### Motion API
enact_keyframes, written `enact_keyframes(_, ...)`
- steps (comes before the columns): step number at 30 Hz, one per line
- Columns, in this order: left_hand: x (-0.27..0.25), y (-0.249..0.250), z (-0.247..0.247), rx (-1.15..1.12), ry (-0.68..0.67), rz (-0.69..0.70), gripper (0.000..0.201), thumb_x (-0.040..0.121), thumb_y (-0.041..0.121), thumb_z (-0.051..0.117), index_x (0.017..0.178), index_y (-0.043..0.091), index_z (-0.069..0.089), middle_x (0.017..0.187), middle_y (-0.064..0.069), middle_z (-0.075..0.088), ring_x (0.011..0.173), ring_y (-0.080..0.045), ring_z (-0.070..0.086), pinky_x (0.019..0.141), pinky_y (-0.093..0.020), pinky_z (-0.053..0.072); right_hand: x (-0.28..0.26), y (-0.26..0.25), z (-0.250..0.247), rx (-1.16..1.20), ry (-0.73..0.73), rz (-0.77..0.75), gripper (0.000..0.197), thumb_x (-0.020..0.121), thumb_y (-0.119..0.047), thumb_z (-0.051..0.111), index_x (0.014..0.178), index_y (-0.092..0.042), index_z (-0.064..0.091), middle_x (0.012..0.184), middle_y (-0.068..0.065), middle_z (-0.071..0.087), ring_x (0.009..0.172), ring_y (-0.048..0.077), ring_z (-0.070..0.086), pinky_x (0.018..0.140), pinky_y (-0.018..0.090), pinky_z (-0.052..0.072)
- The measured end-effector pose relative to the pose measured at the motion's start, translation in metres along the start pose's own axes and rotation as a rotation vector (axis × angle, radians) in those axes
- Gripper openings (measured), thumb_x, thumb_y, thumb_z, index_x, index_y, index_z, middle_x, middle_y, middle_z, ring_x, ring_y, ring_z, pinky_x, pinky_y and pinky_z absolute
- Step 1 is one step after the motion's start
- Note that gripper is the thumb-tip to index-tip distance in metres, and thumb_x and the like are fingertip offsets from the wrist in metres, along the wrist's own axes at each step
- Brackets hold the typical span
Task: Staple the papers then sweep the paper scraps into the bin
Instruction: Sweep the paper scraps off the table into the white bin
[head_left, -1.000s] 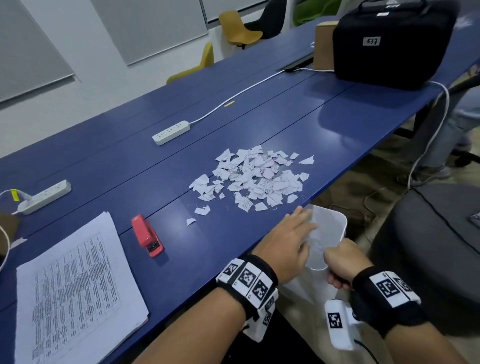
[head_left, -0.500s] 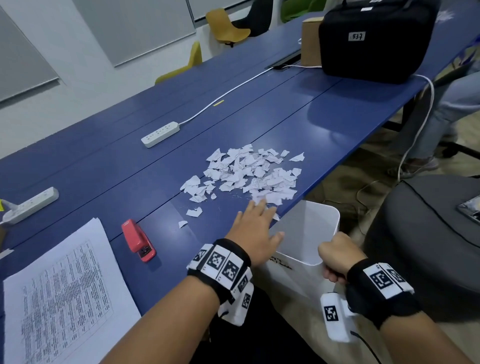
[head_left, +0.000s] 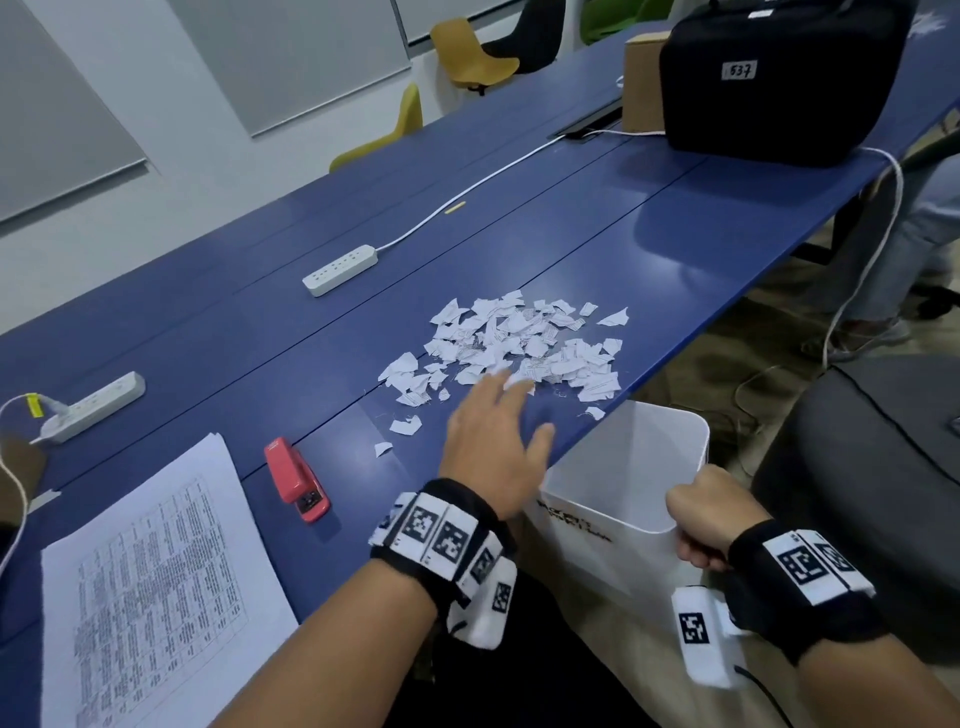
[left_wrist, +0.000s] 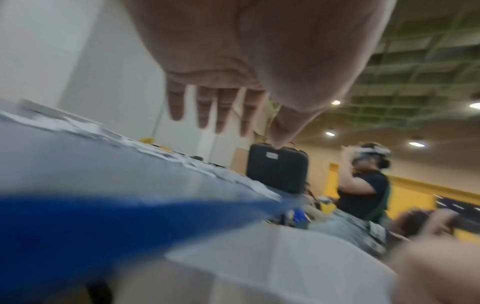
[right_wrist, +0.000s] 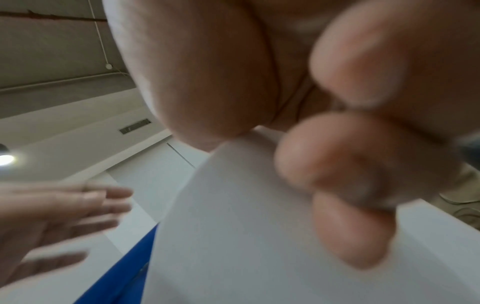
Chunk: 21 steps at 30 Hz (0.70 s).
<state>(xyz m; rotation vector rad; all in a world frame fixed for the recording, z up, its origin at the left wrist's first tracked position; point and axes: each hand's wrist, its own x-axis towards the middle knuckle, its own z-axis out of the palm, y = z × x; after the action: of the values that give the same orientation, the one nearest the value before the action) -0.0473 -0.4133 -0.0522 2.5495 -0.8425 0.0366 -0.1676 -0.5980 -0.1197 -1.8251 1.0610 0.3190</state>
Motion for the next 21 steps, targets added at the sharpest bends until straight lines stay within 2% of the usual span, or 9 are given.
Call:
enact_keyframes(1,0.005,-0.013,-0.008,0.058,-0.015,-0.158,0.063,0.09,0.045,0.052,0.147,0.023,0.036,0.16,-0.006,0.026,0.149,-0.025,0.018,0.119,-0.049,0.021,0.0,0.0,0.0,0.003,0.001,0.002,0.038,0.084,-0.01,0.044,0.115,0.006,0.056,0.044,0.014,0.058,0.022,0.017,0.042,0.033,0.016,0.032)
enact_keyframes(3,0.012,-0.04,-0.022,0.162,-0.132,-0.454,0.078,0.089,0.056,0.047,0.153,0.023,0.018,0.165,-0.009,0.006,0.152,-0.033,0.002,0.119,-0.057,0.013,0.001,0.001,0.001,-0.003,0.006,0.004,0.039,0.083,-0.01,0.044,0.116,0.007,0.056,0.043,0.014,0.058,0.023,0.017,0.042,0.034,0.016,0.032)
enact_keyframes(4,0.013,-0.052,-0.025,0.183,-0.203,-0.555,0.083,0.088,0.062,0.045,0.154,0.025,0.012,0.165,-0.009,0.0,0.151,-0.035,-0.003,0.119,-0.06,0.01,0.002,0.001,0.001,-0.005,0.008,0.005,0.04,0.083,-0.011,0.044,0.116,0.008,0.056,0.044,0.014,0.058,0.023,0.018,0.043,0.034,0.016,0.033)
enact_keyframes(6,0.013,-0.07,-0.025,0.194,-0.331,-0.634,0.089,0.084,0.07,0.041,0.154,0.028,0.006,0.165,-0.007,-0.006,0.151,-0.037,-0.006,0.117,-0.063,0.01,0.001,0.001,0.002,0.002,0.009,0.003,0.04,0.082,-0.011,0.043,0.116,0.008,0.056,0.045,0.014,0.058,0.023,0.018,0.042,0.034,0.016,0.032)
enact_keyframes(9,0.012,-0.071,-0.017,0.249,-0.443,-0.543,0.092,0.081,0.076,0.034,0.155,0.029,0.005,0.166,-0.004,-0.007,0.152,-0.034,-0.006,0.117,-0.062,0.01,0.0,0.002,0.002,0.016,0.009,-0.001,0.041,0.082,-0.01,0.043,0.115,0.009,0.057,0.044,0.015,0.057,0.023,0.018,0.041,0.035,0.016,0.03)
enact_keyframes(15,-0.002,-0.016,0.005,0.228,-0.555,-0.208,0.086,0.093,0.061,0.036,0.156,0.02,-0.006,0.163,-0.006,-0.021,0.149,-0.028,-0.022,0.122,-0.052,-0.005,-0.002,0.002,0.0,0.034,-0.005,-0.008,0.035,0.082,-0.009,0.043,0.11,0.006,0.059,0.05,0.018,0.06,0.028,0.02,0.043,0.036,0.017,0.031)
enact_keyframes(21,-0.017,0.035,0.035,0.234,-0.58,0.089,0.082,0.096,0.056,0.034,0.156,0.016,-0.005,0.163,-0.005,-0.021,0.149,-0.025,-0.025,0.121,-0.049,-0.01,-0.003,0.001,-0.003,0.041,-0.006,-0.016,0.034,0.081,-0.011,0.044,0.107,0.002,0.059,0.05,0.017,0.062,0.029,0.02,0.046,0.036,0.018,0.033)
